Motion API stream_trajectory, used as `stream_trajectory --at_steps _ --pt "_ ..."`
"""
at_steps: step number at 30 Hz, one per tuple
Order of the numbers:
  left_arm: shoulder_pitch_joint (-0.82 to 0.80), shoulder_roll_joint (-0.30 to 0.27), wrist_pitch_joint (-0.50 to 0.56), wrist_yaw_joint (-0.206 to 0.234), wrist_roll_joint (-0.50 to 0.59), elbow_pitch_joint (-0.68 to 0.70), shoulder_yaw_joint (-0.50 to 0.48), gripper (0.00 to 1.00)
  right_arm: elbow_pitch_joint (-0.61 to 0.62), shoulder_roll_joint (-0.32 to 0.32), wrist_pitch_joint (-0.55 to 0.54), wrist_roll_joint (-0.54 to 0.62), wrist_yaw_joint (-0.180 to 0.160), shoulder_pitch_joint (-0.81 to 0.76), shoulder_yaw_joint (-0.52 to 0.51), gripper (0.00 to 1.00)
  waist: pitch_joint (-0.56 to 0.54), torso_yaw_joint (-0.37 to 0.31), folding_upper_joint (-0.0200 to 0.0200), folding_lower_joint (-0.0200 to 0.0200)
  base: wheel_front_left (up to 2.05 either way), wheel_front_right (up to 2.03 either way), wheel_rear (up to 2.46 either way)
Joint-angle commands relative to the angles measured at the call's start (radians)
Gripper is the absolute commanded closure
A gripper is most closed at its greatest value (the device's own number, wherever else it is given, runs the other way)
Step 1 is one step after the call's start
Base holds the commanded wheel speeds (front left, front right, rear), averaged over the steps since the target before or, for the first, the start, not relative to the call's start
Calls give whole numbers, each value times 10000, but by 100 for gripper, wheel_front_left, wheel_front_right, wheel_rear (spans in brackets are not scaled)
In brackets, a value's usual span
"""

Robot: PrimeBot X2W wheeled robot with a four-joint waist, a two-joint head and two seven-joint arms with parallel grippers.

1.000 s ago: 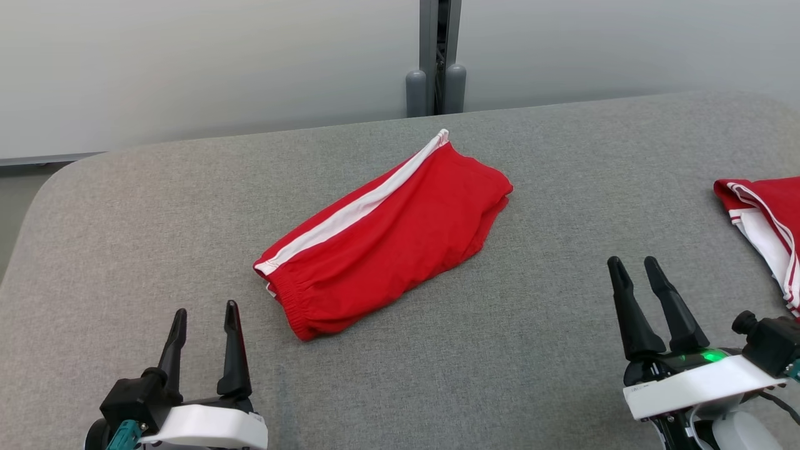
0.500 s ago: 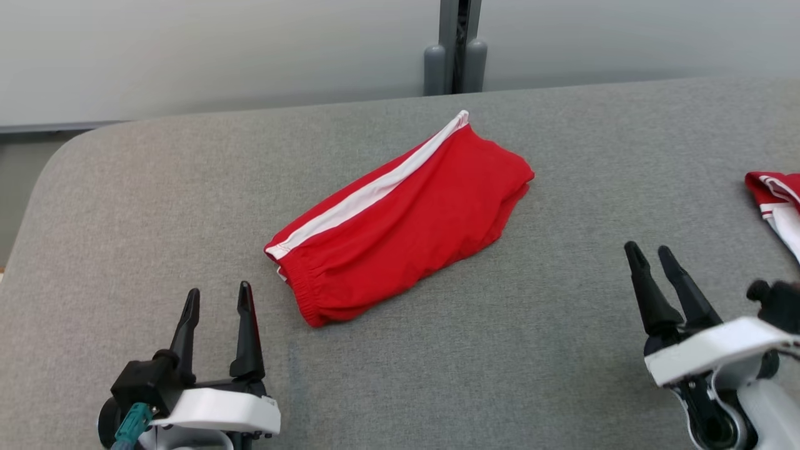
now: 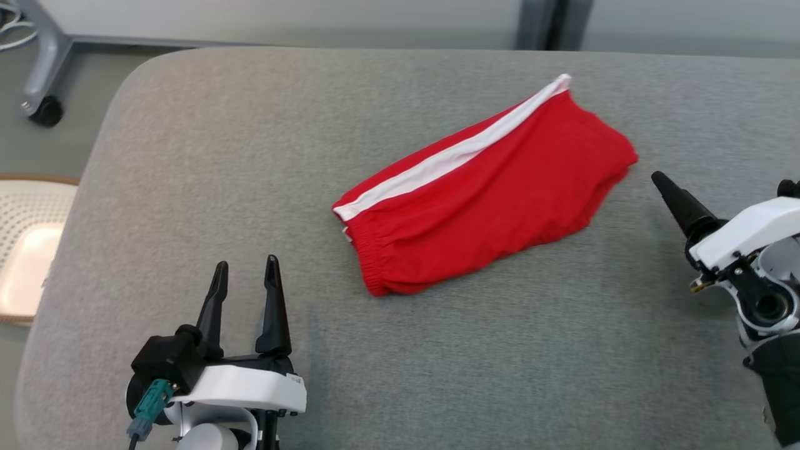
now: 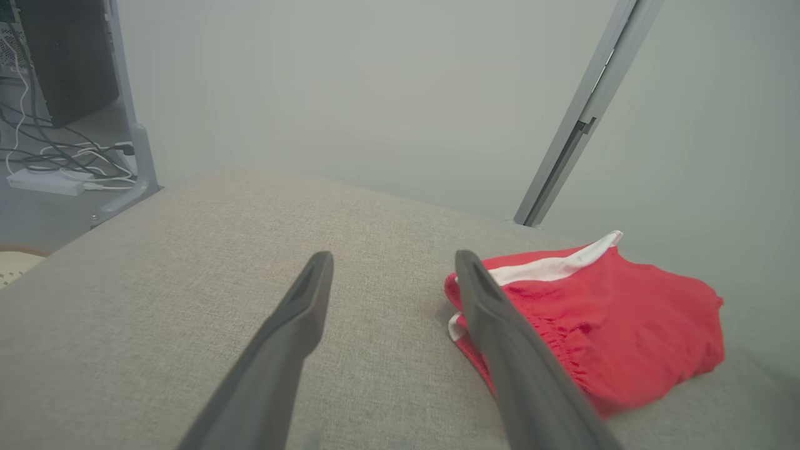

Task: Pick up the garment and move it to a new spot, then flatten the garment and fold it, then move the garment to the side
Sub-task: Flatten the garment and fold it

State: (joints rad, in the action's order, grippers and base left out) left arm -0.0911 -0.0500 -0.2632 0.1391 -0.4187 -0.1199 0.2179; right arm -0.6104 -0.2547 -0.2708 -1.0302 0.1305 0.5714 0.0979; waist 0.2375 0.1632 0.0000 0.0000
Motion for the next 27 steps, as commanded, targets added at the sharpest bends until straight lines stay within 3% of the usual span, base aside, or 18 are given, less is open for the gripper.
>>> stream_trajectory --at_steps 1,10,16,27 --pt "-162 -26 -9 20 -28 42 17 0 -128 -18 -79 46 4 152 -80 0 262 390 0 0 0 0 0" --pt "-82 -27 -9 144 -163 -105 325 0 -2825 286 -886 528 4 1679 -1164 0 458 1223 0 0 0 0 0" --pt "-67 -29 -9 160 -208 -80 409 0 -4330 436 -796 1015 0 2341 -1555 0 507 1421 0 0 0 0 0" --pt "-306 -29 -9 214 -336 147 688 0 -5701 386 -687 1566 -3 3357 -1769 0 921 1654 0 0 0 0 0"
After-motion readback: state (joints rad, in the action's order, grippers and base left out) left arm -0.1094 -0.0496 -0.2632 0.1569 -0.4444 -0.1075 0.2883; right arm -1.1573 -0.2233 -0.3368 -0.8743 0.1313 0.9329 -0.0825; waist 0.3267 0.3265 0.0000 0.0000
